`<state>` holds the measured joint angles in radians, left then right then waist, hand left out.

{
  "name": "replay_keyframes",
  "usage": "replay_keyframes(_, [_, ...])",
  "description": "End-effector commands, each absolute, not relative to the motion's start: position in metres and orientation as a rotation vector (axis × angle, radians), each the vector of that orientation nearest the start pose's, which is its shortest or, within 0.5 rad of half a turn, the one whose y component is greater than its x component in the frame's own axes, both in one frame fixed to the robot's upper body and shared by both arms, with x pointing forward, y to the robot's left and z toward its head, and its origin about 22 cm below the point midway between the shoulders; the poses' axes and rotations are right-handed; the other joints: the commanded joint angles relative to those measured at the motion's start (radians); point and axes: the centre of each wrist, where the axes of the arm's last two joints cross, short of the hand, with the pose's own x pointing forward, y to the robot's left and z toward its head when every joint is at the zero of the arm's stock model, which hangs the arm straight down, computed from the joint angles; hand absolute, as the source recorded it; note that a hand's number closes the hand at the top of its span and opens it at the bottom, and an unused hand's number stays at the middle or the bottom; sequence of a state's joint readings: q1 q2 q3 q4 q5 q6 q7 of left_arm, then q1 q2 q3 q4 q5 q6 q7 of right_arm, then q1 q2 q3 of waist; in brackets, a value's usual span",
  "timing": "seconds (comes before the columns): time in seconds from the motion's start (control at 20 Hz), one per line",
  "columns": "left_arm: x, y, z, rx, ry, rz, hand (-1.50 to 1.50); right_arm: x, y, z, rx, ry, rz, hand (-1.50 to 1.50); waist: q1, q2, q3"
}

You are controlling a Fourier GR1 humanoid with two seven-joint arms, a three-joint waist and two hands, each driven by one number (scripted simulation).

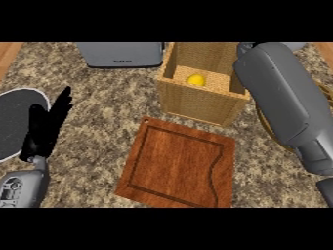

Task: Pick the lemon from the cutting board and place it in the basket

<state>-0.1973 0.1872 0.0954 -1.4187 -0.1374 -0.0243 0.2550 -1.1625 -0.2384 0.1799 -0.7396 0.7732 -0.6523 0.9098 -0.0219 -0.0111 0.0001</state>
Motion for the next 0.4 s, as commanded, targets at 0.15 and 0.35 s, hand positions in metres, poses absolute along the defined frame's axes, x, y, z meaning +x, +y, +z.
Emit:
replay_keyframes(0.15, [0.275,0.304,0.018,0.303,-1.315,-0.161,0.0,0.417,-0.19,0.211,-1.138,-1.328,-0.179,-1.5,-0.033,-0.013,0.0])
replay_keyframes(0.35, [0.278,0.295,0.021,0.3,-1.324,-0.156,0.0,0.378,-0.231,0.196,-1.125,-1.355,-0.196,-1.5,-0.06,-0.016,0.001])
